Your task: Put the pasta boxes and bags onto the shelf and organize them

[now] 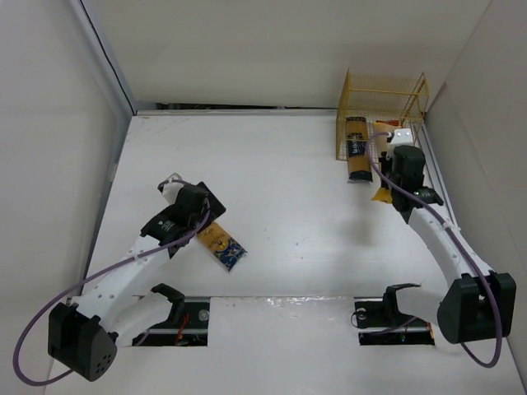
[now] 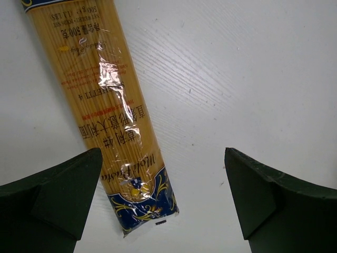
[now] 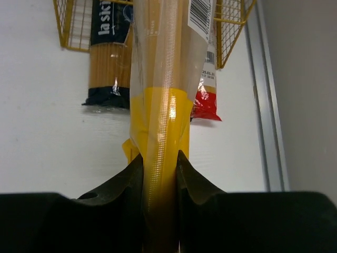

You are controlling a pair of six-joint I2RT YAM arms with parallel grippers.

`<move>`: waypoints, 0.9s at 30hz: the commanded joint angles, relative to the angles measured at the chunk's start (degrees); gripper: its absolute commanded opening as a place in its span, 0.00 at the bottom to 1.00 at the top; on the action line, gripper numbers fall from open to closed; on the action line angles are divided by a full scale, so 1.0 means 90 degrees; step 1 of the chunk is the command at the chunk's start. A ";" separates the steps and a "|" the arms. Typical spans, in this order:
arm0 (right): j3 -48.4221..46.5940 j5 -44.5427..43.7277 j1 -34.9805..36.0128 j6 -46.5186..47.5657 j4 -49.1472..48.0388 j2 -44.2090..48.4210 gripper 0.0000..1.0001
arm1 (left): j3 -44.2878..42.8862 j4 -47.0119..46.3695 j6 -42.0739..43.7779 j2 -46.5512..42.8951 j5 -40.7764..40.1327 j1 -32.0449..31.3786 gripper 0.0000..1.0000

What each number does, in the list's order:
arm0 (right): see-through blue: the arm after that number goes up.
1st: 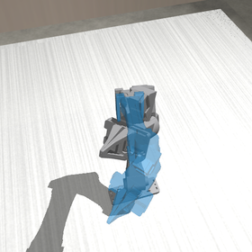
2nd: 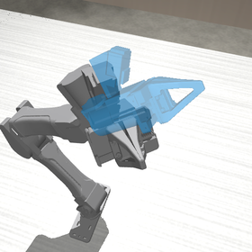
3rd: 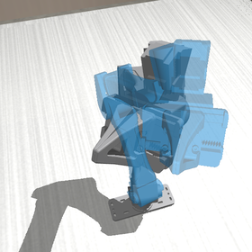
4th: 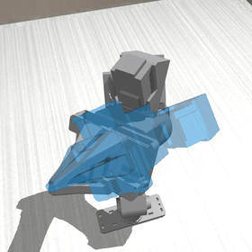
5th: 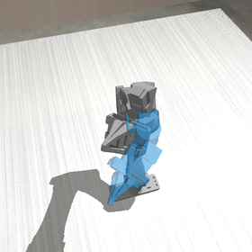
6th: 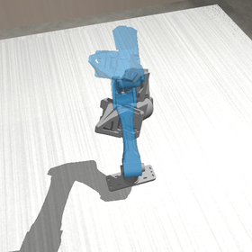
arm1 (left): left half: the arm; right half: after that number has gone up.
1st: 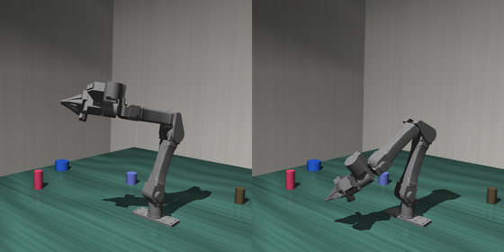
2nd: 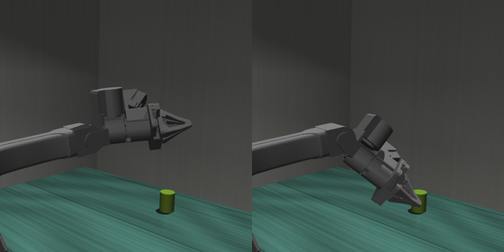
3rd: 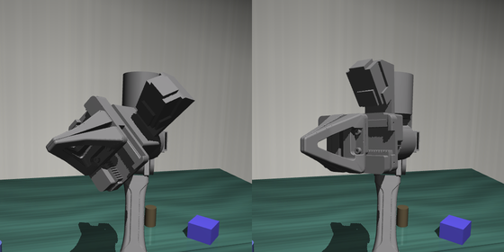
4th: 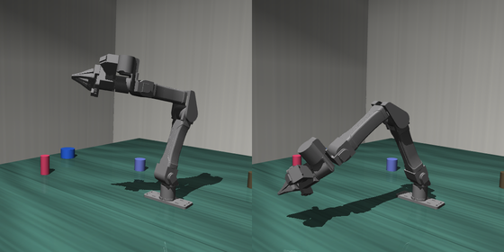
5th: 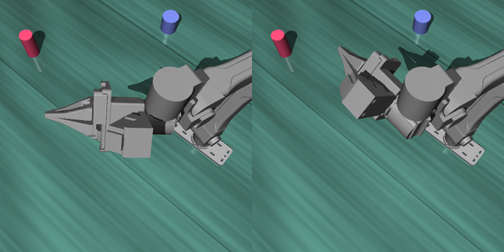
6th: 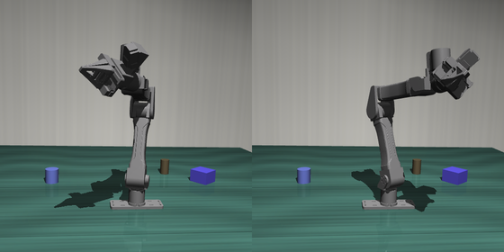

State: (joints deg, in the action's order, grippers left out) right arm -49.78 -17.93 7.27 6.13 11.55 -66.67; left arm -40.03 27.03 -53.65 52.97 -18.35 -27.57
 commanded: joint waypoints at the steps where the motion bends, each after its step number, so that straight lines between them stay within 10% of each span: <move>1: -0.0521 0.1627 -0.0766 0.1170 -0.0797 -0.0109 0.00 | -0.0210 -0.0317 0.0141 0.0246 -0.0129 0.0046 1.00; 27: -0.2037 0.2569 -0.1774 0.1760 -0.0784 -0.1780 0.00 | -0.0435 -0.0444 0.0385 0.0775 -0.0256 0.0368 1.00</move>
State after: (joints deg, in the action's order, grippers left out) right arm -63.40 4.60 -8.27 21.43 16.97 -83.46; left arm -42.83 24.21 -51.03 60.01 -19.59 -24.64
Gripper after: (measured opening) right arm 0.290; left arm 0.997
